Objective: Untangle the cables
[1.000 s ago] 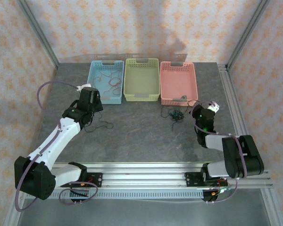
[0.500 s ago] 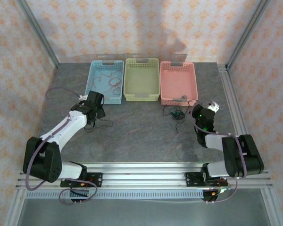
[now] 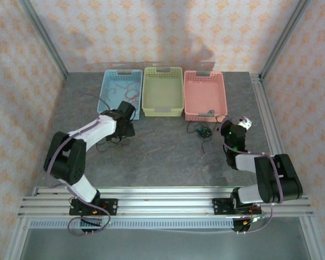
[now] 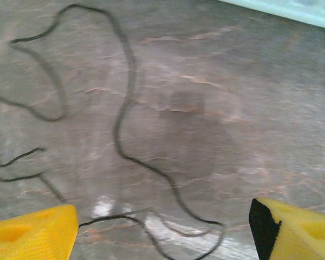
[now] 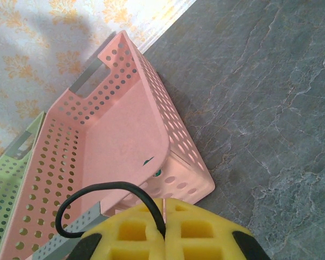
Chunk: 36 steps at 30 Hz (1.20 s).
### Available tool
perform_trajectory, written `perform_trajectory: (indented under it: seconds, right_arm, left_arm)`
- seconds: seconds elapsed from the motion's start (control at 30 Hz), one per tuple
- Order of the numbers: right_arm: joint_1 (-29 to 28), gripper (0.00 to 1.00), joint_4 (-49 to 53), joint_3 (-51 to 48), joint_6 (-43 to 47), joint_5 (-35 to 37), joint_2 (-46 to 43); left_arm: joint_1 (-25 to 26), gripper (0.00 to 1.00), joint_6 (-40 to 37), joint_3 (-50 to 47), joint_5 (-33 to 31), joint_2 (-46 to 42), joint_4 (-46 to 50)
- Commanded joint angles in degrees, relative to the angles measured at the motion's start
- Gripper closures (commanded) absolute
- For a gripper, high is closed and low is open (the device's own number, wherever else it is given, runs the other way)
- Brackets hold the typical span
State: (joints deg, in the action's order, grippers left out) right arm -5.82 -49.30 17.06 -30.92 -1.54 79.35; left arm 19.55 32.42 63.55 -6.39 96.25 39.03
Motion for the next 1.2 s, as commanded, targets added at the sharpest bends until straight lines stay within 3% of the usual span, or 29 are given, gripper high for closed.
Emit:
perform_trajectory:
  seconds: [0.0, 0.17, 0.43, 0.67, 0.8, 0.9, 1.03, 1.17]
  right_arm:
    - [0.0, 1.0, -2.0, 1.1, -0.6, -0.3, 0.4]
    - [0.0, 1.0, -2.5, 1.2, -0.8, -0.4, 0.8]
    - [0.0, 1.0, -2.5, 1.3, -0.8, -0.6, 1.1]
    - [0.0, 1.0, -2.5, 1.2, -0.8, -0.4, 0.9]
    - [0.0, 1.0, -2.6, 1.4, -0.8, -0.6, 1.2]
    - [0.0, 1.0, -2.8, 1.5, -0.8, -0.6, 1.3]
    - [0.0, 1.0, -2.8, 1.4, -0.9, -0.6, 1.3]
    - [0.0, 1.0, -2.7, 1.5, -0.8, -0.7, 1.5]
  left_arm:
    - [0.0, 0.15, -1.5, 3.6, -2.3, 2.1, 6.5]
    - [0.1, 0.15, -4.0, 9.0, 0.2, 10.3, 10.6]
    - [0.3, 0.33, -4.6, 11.8, 0.7, 14.7, 13.0]
    - [0.3, 0.79, -5.6, 11.7, 2.3, 15.3, 12.8]
    - [0.3, 1.0, -5.5, 9.9, 2.0, 13.5, 11.4]
    - [0.5, 1.0, -5.2, 6.7, 1.7, 7.2, 8.0]
    - [0.8, 1.0, -4.9, 1.2, 7.7, -1.9, 0.9]
    - [3.9, 1.0, -3.6, 2.6, 8.0, -11.1, -0.4]
